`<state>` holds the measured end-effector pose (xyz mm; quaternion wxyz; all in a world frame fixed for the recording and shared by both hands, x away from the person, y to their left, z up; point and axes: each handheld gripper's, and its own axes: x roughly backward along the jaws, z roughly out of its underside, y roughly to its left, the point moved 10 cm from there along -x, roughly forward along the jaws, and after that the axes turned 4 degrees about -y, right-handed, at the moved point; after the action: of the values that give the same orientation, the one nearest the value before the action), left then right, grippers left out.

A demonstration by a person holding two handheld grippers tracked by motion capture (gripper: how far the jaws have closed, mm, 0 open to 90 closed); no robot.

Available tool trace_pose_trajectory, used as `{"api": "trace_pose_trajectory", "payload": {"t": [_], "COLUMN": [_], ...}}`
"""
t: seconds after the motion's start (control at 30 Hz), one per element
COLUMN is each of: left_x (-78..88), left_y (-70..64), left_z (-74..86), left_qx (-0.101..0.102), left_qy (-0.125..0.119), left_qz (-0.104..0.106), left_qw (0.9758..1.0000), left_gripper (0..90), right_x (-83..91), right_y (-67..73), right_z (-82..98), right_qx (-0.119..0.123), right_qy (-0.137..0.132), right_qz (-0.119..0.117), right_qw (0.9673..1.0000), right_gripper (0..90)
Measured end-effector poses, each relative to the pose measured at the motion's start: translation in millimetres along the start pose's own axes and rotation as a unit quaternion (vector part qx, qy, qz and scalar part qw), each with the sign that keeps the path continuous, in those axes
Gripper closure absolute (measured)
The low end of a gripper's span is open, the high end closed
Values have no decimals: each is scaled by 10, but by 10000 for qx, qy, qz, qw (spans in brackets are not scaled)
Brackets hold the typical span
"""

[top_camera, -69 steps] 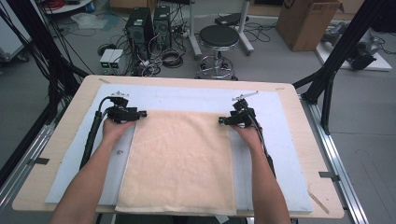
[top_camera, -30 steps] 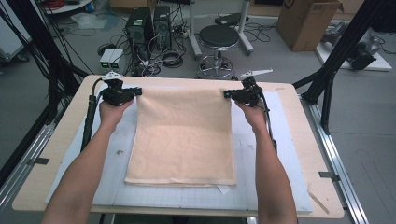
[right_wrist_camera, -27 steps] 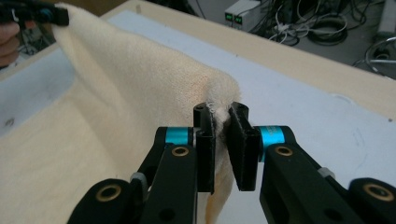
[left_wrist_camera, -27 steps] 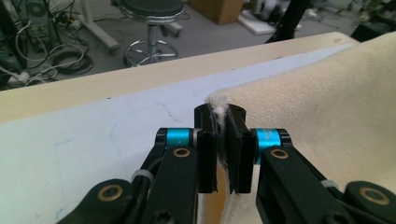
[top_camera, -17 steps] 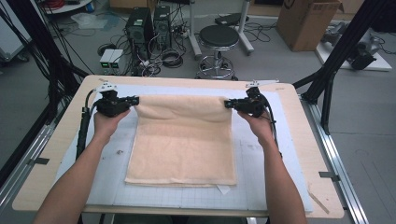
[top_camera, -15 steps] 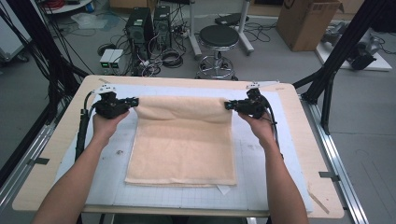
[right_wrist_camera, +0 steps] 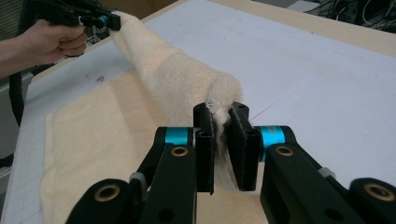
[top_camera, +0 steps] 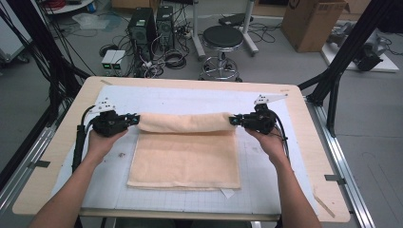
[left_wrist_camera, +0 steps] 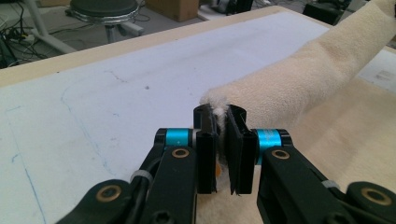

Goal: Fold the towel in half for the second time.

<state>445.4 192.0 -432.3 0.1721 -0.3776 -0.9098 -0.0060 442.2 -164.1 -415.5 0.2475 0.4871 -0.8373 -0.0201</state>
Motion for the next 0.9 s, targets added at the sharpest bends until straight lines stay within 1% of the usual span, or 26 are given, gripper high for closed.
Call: {"api": "trace_pose_trajectory", "payload": {"t": [0.03, 0.1, 0.13, 0.2, 0.27, 0.33, 0.37, 0.43, 0.47, 0.53, 0.63, 0.7, 0.73, 0.77, 0.8, 0.83, 0.87, 0.9], "left_x": [21, 57, 73, 110, 144, 179, 196, 232, 253, 293, 349, 385, 402, 417, 435, 452, 470, 489], "left_y": [-19, -50, -67, -108, -142, -172, -189, -233, -253, -283, -334, -366, -381, -404, -417, -435, -459, -478], "left_z": [10, 41, 57, 76, 111, 153, 178, 203, 227, 280, 352, 398, 422, 446, 467, 471, 463, 465], "left_qx": [24, 38, 24, -18, -30, -56, -86, -95, -99, -108, -99, -78, -107, -93, -143, -213, -216, -208], "left_qy": [-35, -47, -20, -77, -44, 16, 97, 48, 98, 151, 172, 172, 194, 225, 316, 325, 249, 232], "left_qz": [18, 57, 76, 94, 129, 165, 176, 190, 229, 241, 287, 309, 323, 357, 368, 371, 375, 409], "left_qw": [10000, 10000, 10000, 9999, 9999, 9998, 9998, 9998, 9996, 9995, 9994, 9993, 9992, 9991, 9987, 9986, 9988, 9987], "left_gripper": [828, 827, 827, 826, 826, 826, 824, 824, 824, 824, 824, 824, 824, 825, 824, 824, 824, 824], "right_x": [8, 26, 34, 48, 64, 77, 85, 107, 113, 126, 139, 145, 146, 147, 150, 151, 152, 158], "right_y": [16, 54, 68, 102, 140, 177, 204, 257, 273, 311, 343, 369, 378, 389, 406, 417, 423, 437], "right_z": [12, 39, 58, 105, 158, 217, 228, 224, 214, 243, 319, 391, 416, 440, 470, 497, 521, 548], "right_qx": [-20, 27, 17, 35, 21, 29, 58, 105, 189, 213, 231, 202, 230, 220, 237, 244, 269, 264], "right_qy": [12, -34, -42, -51, -80, 33, 68, 68, 10, 57, 78, 195, 182, 179, 219, 231, 233, 271], "right_qz": [-13, -31, -32, -44, -73, -74, -93, -88, -77, -94, -108, -112, -104, -108, -129, -115, -125, -131], "right_qw": [10000, 10000, 10000, 10000, 9999, 10000, 9999, 9999, 9998, 9997, 9996, 9995, 9995, 9995, 9994, 9994, 9993, 9992], "right_gripper": [818, 817, 817, 817, 817, 816, 816, 815, 815, 815, 816, 815, 815, 815, 815, 815, 815, 815]}}
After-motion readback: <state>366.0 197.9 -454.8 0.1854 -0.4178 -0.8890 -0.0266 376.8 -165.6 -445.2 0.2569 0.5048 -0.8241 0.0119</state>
